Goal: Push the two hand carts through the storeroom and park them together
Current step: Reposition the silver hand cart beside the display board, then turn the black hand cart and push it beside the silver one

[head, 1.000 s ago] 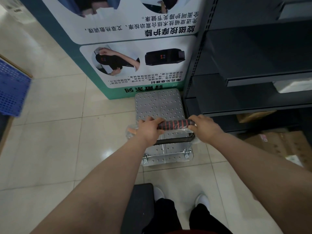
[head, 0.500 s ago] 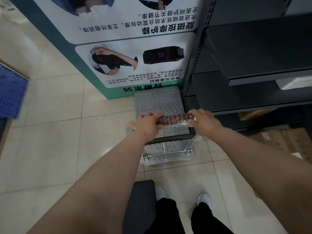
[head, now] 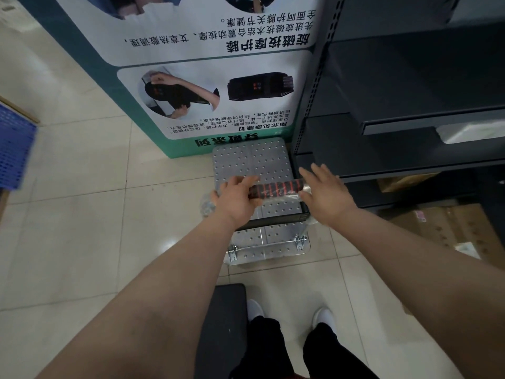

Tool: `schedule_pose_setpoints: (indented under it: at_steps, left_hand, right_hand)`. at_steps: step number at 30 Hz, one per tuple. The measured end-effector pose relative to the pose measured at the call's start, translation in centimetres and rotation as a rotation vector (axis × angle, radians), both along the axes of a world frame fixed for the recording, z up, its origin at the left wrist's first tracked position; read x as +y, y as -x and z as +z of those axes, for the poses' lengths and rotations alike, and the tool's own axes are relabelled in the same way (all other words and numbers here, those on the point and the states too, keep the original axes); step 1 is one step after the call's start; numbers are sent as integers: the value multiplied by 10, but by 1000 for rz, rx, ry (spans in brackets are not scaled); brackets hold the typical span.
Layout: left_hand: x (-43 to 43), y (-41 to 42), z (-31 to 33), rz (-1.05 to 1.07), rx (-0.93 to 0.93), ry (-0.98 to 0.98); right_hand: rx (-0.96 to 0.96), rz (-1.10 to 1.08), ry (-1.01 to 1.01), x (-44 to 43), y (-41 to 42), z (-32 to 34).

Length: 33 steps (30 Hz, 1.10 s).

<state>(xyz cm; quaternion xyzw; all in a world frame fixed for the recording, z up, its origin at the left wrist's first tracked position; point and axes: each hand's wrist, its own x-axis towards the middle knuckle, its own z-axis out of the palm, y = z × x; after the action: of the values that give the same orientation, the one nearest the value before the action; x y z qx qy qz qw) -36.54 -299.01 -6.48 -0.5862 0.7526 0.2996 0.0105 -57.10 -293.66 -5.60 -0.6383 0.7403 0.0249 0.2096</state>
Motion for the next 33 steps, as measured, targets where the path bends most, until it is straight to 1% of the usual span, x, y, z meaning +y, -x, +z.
schedule_pose_setpoints:
  at_steps: [4,8,11,14,17,21,24,28,33]
  left_hand:
    - [17,-9,6,19,1,109]
    - [45,-24,20,158,-64,168]
    - [75,-41,31,291,-122,140]
    - [119,-58,33,417,-153,39]
    - [182,-64,37,585,-162,-72]
    - [277,-60,46,751,-184,-162]
    - [347,-65,60,853,-193,-182]
    - [444,-85,85,983,-254,-170]
    - [572,-111,115,1167,-294,-115]
  right_hand:
    - [-18,145,125,14,-19,9]
    - [-38,302,98,28,-35,11]
    - [-48,421,67,39,-44,16]
    - [-71,575,37,57,-48,20]
    - [-89,730,-6,85,-52,23]
    - [-101,920,36,132,-64,22]
    - [-115,1087,13,176,-87,20]
    - [-192,1268,-115,250,-128,25]
    - [-196,1509,-142,343,-177,37]
